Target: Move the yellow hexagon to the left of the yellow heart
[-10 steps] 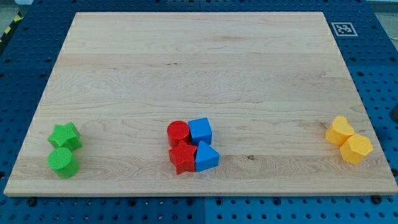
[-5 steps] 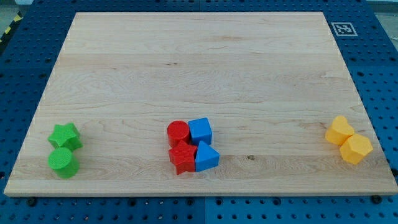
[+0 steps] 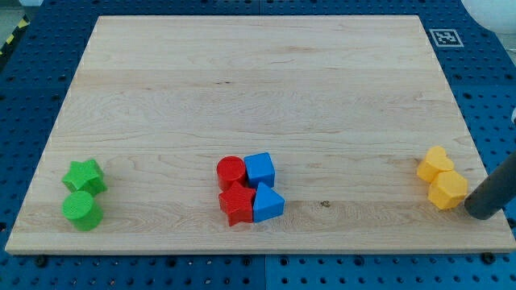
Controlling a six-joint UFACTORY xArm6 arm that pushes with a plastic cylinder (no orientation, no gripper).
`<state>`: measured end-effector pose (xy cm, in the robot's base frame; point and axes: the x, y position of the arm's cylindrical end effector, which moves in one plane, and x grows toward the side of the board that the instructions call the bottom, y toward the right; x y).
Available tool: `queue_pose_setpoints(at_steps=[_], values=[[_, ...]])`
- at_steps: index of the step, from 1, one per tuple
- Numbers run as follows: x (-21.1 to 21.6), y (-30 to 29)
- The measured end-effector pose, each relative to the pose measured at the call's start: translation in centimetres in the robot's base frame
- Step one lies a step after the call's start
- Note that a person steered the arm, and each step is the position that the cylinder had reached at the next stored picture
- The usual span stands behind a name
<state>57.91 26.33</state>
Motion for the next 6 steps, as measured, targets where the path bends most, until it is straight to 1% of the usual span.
queue_pose_setpoints(at_steps=[1, 3, 4, 5, 6], values=[[-0.9, 0.0], [-1.1, 0.8], [-1.3, -2.5], [-1.3, -4.1], [-1.3, -4.1]])
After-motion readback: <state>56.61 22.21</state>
